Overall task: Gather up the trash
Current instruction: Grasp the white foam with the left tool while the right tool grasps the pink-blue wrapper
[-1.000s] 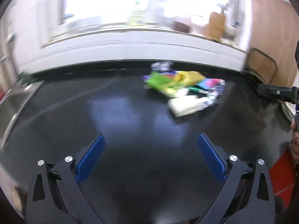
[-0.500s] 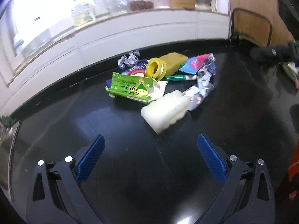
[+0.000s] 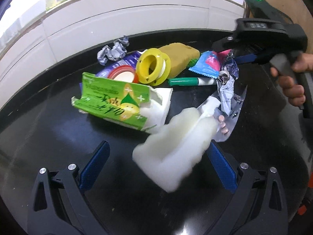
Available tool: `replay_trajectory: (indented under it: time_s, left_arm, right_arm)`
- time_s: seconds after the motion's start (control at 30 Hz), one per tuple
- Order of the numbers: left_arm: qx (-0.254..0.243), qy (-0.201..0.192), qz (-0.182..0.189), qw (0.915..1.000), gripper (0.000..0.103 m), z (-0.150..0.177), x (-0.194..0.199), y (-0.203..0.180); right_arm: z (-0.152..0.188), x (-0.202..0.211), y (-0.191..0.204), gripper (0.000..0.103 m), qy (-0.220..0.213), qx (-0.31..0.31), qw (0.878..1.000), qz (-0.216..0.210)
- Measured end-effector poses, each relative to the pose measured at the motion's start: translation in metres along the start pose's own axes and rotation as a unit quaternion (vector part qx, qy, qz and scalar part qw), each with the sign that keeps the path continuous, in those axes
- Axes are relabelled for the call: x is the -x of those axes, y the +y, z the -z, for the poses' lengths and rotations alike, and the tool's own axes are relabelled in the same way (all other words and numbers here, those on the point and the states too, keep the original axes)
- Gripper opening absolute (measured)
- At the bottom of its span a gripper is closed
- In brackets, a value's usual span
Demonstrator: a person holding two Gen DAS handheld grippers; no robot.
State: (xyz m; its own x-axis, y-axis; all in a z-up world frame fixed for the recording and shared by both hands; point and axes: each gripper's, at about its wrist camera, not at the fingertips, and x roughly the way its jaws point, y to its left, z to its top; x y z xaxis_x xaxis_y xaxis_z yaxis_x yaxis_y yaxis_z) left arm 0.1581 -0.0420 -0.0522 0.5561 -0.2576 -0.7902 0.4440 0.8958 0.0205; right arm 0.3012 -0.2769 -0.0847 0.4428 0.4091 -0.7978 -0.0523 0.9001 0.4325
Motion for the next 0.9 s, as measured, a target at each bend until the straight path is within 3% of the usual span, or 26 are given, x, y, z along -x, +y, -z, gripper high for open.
replay_trajectory:
  time_s: [0.1, 0.2, 0.23, 0.27, 0.33, 0.37, 0.5, 0.67, 0.9]
  left_arm:
    - [-0.012, -0.004, 0.000, 0.9999, 0.092, 0.000, -0.001, -0.006]
    - [-0.017, 0.003, 0.009, 0.9998, 0.067, 0.003, -0.002, -0.010]
    - [-0.013, 0.005, 0.013, 0.9998, 0.064, 0.004, -0.001, -0.010]
    - [-0.009, 0.004, 0.014, 0.9999, 0.062, 0.006, 0.000, -0.010]
    - [-0.007, 0.003, 0.017, 0.9998, 0.046, 0.007, 0.003, -0.012]
    - [-0.007, 0.003, 0.018, 0.9998, 0.044, 0.008, 0.005, -0.013]
    - [0.001, 0.003, 0.019, 0.9998, 0.034, 0.009, 0.015, -0.011]
    - [0.016, -0.010, 0.013, 0.9997, 0.033, 0.010, 0.034, -0.007]
    - [0.020, -0.009, 0.013, 0.9997, 0.033, 0.022, 0.046, -0.014]
  right_arm:
    - [0.000, -0.009, 0.002, 0.079, 0.009, 0.005, 1.000, -0.002]
    - [0.002, -0.011, 0.005, 0.058, 0.006, 0.010, 1.000, -0.005]
    - [0.003, -0.010, 0.007, 0.049, 0.005, 0.012, 1.000, -0.006]
    - [0.004, -0.009, 0.009, 0.033, 0.003, 0.016, 1.000, -0.008]
    - [0.005, -0.002, 0.013, 0.024, -0.010, 0.027, 1.000, -0.001]
    - [0.006, 0.003, 0.015, 0.019, -0.018, 0.034, 0.999, 0.001]
    - [0.010, 0.027, 0.023, 0.017, -0.052, 0.049, 0.997, 0.006]
    - [0.017, 0.068, 0.041, 0.017, -0.098, 0.083, 0.992, 0.009]
    - [0.039, 0.066, 0.028, 0.017, -0.063, 0.077, 0.995, 0.008]
